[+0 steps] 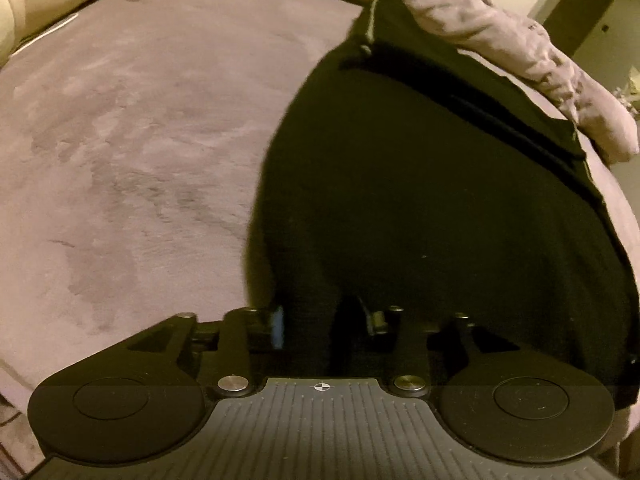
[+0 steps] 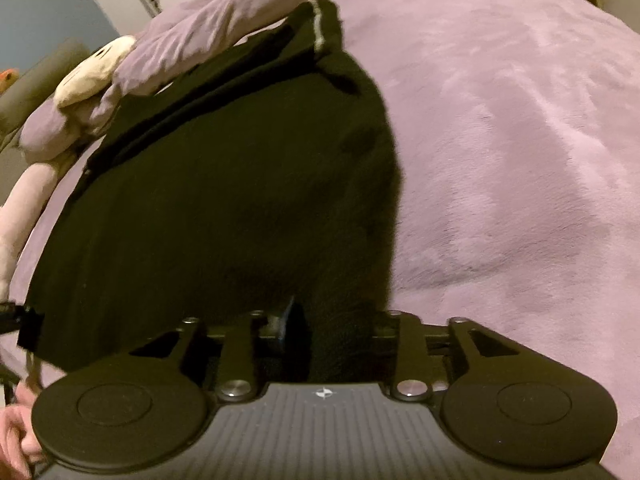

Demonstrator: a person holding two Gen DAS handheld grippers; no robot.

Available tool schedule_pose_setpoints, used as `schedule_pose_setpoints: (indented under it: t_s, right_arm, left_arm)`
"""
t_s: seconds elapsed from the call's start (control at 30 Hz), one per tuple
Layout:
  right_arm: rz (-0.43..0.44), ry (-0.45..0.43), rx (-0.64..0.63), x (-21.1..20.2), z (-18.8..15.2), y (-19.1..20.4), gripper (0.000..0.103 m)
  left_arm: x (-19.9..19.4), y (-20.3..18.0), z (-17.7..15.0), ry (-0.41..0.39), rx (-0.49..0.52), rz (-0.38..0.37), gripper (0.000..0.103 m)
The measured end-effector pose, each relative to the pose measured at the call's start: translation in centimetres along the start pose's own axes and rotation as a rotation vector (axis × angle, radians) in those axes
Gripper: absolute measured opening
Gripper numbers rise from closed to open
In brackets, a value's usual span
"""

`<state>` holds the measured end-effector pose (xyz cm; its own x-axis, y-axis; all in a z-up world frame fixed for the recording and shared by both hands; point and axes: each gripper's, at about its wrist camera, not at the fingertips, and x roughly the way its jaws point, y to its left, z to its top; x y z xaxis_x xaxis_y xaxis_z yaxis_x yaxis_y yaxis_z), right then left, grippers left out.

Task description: Fold small clothes

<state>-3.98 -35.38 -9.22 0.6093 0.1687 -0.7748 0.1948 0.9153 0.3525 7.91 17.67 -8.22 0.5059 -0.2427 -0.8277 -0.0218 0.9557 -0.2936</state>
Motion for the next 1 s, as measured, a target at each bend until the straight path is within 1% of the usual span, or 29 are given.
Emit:
schedule_pose_setpoints:
  t_s: [0.03, 0.1, 0.13, 0.2, 0.23, 0.27, 0.33, 0.37, 0.43, 0.5, 0.53, 0.63, 0.67, 0.7, 0.77, 0.87, 1.0]
  right_arm:
    - [0.006, 0.005, -0.009, 0.0, 0.0, 0.2, 0.044]
    - [0.002, 0.009, -0.028, 0.0, -0.1, 0.5, 0.045]
    - [-0.005, 0.008, -0.029, 0.2, -0.1, 0.7, 0.045]
    - [-0.014, 0.002, -0.024, 0.2, -0.2, 0.9, 0.045]
    - [-0.017, 0.000, -0.026, 0.2, -0.2, 1.0, 0.044]
    - [-0.021, -0.004, -0.032, 0.2, -0.3, 1.0, 0.040]
    - [-0.033, -0.008, -0.053, 0.2, -0.3, 1.2, 0.036]
    - [-0.037, -0.010, -0.058, 0.1, -0.4, 1.2, 0.034]
    - [-0.032, -0.010, -0.047, 0.0, -0.5, 1.0, 0.033]
    - [-0.025, -0.007, -0.035, 0.0, -0.5, 0.8, 0.033]
    - [-0.024, -0.002, -0.037, -0.1, -0.4, 0.8, 0.033]
    - [-0.027, 0.021, -0.041, 0.0, -0.2, 0.8, 0.033]
    - [-0.025, 0.032, -0.040, 0.0, -0.1, 0.8, 0.033]
    - [-0.023, 0.042, -0.043, 0.0, 0.0, 0.9, 0.033]
    - [-0.020, 0.062, -0.049, 0.0, 0.2, 0.9, 0.033]
    - [-0.020, 0.089, -0.081, -0.1, 0.4, 1.1, 0.033]
    - [-0.025, 0.115, -0.117, -0.1, 0.7, 1.5, 0.031]
  left_arm:
    - [0.0, 0.0, 0.0, 0.001, -0.007, -0.006, 0.042]
    - [0.0, 0.2, -0.1, -0.001, -0.018, -0.019, 0.041]
    - [0.0, 0.3, -0.1, -0.003, -0.020, -0.022, 0.038]
    - [-0.1, 0.6, -0.3, -0.003, -0.023, -0.021, 0.030]
    - [-0.2, 0.7, -0.4, -0.001, -0.029, -0.027, 0.027]
    - [-0.2, 1.0, -0.5, 0.005, -0.038, -0.039, 0.021]
    - [-0.3, 1.4, -0.5, 0.007, -0.049, -0.054, 0.021]
    - [-0.3, 1.6, -0.6, 0.006, -0.056, -0.057, 0.021]
    - [-0.2, 1.7, -0.7, 0.001, -0.060, -0.061, 0.025]
    - [-0.2, 1.5, -0.8, -0.001, -0.046, -0.098, 0.048]
    - [-0.2, 1.1, -0.8, -0.004, -0.034, -0.109, 0.051]
    - [0.0, 0.0, -0.9, -0.001, 0.028, -0.093, 0.050]
    - [0.0, 0.0, -0.9, 0.000, 0.034, -0.094, 0.044]
    - [-0.1, 0.0, -0.9, 0.002, 0.035, -0.097, 0.032]
    - [-0.2, 0.4, -0.7, 0.008, 0.018, -0.104, 0.021]
    - [-0.3, 1.2, -0.8, 0.013, -0.011, -0.134, 0.014]
    - [-0.3, 1.6, -0.9, 0.011, -0.032, -0.139, 0.012]
